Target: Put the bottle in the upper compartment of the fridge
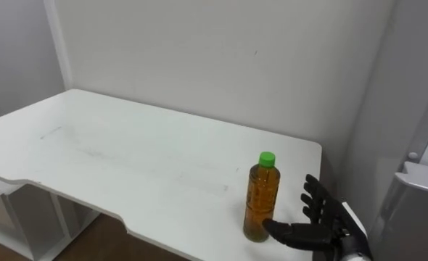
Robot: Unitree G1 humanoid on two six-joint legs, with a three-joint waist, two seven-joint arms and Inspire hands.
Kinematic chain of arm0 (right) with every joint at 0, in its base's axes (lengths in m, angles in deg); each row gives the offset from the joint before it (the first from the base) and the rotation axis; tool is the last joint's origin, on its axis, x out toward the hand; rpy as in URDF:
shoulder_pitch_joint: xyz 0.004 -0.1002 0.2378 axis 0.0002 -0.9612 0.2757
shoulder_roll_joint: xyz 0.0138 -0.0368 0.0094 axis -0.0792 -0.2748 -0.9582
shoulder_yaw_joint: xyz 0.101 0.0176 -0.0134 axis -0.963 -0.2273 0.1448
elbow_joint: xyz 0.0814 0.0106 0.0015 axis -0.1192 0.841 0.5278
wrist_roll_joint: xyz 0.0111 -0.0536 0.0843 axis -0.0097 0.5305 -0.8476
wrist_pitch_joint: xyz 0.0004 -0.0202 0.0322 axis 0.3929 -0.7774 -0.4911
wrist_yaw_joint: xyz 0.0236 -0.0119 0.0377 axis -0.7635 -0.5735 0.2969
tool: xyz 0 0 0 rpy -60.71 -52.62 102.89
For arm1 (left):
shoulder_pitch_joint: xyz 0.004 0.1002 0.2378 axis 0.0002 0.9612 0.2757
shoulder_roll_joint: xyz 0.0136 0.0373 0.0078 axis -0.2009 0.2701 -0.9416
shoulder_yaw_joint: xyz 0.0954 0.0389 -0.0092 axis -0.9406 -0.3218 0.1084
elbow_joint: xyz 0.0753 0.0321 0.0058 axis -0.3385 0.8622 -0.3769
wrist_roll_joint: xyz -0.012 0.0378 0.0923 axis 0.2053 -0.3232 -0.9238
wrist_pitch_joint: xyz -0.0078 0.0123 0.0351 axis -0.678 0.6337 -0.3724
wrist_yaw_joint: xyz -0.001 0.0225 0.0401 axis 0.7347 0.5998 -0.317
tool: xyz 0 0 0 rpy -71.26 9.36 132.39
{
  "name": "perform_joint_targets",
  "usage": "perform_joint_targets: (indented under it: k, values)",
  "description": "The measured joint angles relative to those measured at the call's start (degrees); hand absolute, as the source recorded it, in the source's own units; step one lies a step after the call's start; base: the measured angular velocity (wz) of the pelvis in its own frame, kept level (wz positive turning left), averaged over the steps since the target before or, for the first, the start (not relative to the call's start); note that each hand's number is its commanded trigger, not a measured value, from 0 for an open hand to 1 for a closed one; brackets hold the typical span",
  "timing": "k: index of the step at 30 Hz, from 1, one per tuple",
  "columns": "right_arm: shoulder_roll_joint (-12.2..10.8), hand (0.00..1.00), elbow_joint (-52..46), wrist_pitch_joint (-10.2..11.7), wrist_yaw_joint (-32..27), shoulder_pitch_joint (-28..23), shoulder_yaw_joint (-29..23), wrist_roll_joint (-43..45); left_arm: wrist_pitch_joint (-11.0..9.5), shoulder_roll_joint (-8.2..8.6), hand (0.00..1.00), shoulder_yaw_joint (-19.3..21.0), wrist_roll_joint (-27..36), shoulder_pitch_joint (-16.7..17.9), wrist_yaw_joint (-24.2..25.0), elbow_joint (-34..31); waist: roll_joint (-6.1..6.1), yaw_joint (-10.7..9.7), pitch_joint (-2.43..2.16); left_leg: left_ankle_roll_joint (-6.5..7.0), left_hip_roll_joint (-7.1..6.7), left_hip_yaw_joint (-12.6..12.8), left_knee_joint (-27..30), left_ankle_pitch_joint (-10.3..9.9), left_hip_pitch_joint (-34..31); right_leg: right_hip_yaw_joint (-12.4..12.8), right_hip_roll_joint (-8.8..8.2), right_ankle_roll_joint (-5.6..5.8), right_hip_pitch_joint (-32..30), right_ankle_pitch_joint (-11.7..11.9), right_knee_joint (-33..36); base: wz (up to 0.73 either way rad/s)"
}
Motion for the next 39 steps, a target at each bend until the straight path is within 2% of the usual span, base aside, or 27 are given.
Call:
perform_joint_targets:
  k: [10,14,23,29,35,39]
  values:
    - [0.4,0.00,6.7,-0.4,-1.5,3.5,1.1,-0.5,0.4,-0.23,0.00,0.0,0.3,0.7,0.5,0.0,0.14,1.3,-0.14,-0.03,-0.46,-1.4,0.0,0.5,-0.8,-1.3,0.02,0.00,-0.1,0.0,-0.5,0.08]
    - [0.8,0.00,8.3,-0.4,-1.9,5.3,1.8,-0.5,0.5,-0.26,0.00,-0.1,0.5,0.7,0.5,0.0,-0.28,1.5,-0.26,-0.10,-0.55,-1.9,0.2,0.6,-1.0,-1.8,0.04,0.00,-0.2,0.0,-0.5,0.08]
    - [2.4,0.00,8.4,-0.4,-2.5,5.5,1.7,-0.4,0.7,-0.41,0.00,-0.1,0.4,0.7,0.5,-0.3,-0.88,2.2,-0.31,-0.13,-0.85,-2.9,0.6,0.7,-1.7,-2.7,-0.08,0.15,-0.3,-0.1,-0.4,0.05]
    - [2.5,0.00,9.2,-0.4,-2.4,5.5,1.8,-0.3,0.6,-0.96,0.00,-0.1,0.3,0.7,0.5,-1.2,-0.95,2.3,-0.23,-0.12,-0.99,-3.4,1.7,0.7,-2.7,-3.3,-0.03,0.15,-0.4,-0.1,-0.4,0.05]
    - [2.5,0.00,11.2,-0.5,-2.5,5.5,1.8,-0.3,0.6,-2.23,0.00,-0.1,1.9,0.7,0.5,-0.5,-1.99,2.9,0.06,0.07,-0.99,-3.1,1.1,1.0,-3.8,-2.6,-0.05,0.04,-1.5,-0.2,-0.3,0.01]
    - [2.5,0.00,14.1,-0.5,-3.3,5.6,2.2,-0.4,0.5,-2.65,0.00,-0.1,2.2,0.7,0.5,-0.1,-2.45,2.9,-0.06,0.24,-1.25,-3.1,1.2,1.1,-4.0,-2.6,-0.31,0.07,-1.8,-0.1,-0.1,0.02]
